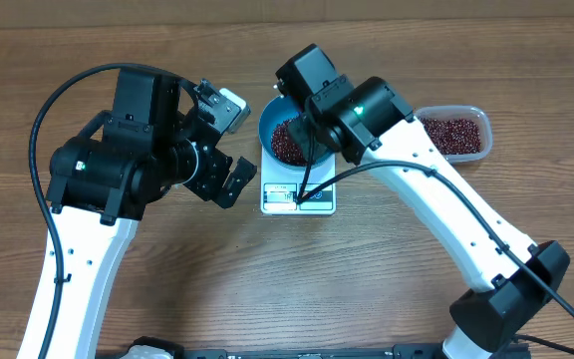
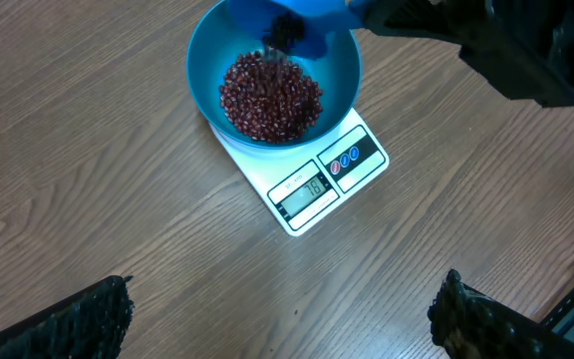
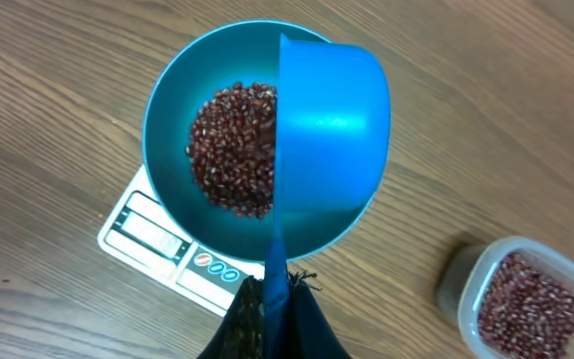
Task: Scoop item into bowl and weigh 150g on scale
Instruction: 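Tilt the scoop with the right gripper to pour beans into the bowl, then carry the empty scoop right back over the bean tub, then lower the scoop into the red beans and drag it to refill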
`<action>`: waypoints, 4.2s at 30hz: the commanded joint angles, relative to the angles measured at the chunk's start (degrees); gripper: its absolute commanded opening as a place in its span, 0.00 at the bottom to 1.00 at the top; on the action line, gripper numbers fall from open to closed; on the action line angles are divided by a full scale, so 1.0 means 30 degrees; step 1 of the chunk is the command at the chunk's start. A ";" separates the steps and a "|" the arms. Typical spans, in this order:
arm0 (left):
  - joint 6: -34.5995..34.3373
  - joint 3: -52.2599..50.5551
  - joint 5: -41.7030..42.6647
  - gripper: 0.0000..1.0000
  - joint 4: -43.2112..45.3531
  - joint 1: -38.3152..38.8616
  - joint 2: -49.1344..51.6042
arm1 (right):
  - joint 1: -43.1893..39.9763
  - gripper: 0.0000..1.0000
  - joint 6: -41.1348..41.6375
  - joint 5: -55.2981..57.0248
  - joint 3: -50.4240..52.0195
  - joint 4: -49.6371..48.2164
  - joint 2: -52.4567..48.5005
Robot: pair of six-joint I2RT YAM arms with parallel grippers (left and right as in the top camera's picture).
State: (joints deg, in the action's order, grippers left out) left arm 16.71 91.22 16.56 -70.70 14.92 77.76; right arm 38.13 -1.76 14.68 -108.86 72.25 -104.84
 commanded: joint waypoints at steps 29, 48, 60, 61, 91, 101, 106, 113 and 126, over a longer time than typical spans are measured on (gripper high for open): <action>0.0299 0.0270 0.0291 1.00 0.0073 0.0036 -0.0080 | 0.0262 0.04 0.0525 0.0321 -0.0743 0.0138 0.1610; 0.0299 0.0270 0.0291 1.00 0.0073 0.0036 -0.0080 | -1.2437 0.04 -0.0240 -1.0848 -0.0750 0.1290 0.7861; 0.0299 0.0270 0.0291 1.00 0.0073 0.0036 -0.0080 | -1.2553 0.04 0.0911 -0.0940 -0.0699 0.2834 0.6725; 0.0299 0.0270 0.0291 0.99 0.0073 0.0036 -0.0080 | -1.2553 0.04 0.0954 -0.0678 -0.0699 0.2849 0.6375; 0.0299 0.0270 0.0291 1.00 0.0073 0.0036 -0.0080 | -0.9566 0.04 0.2011 0.3118 0.3679 0.1290 0.0860; 0.0299 0.0270 0.0291 0.99 0.0073 0.0036 -0.0080 | -0.9566 0.04 0.1486 0.2914 0.4124 0.0240 0.0823; 0.0299 0.0270 0.0291 1.00 0.0073 0.0036 -0.0080 | -0.9573 0.04 0.1275 0.2820 0.5173 -0.0452 0.0823; 0.0299 0.0270 0.0291 0.99 0.0073 0.0036 -0.0080 | -0.9566 0.04 0.1042 0.2871 0.5187 -0.0583 0.0619; 0.0299 0.0270 0.0291 1.00 0.0073 0.0036 -0.0080 | -0.8823 0.04 -0.0605 0.1960 0.6557 -0.1450 0.0605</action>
State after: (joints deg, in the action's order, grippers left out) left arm 16.73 91.22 16.56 -70.70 14.92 77.76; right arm 10.28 -1.08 21.98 -89.23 68.31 -103.04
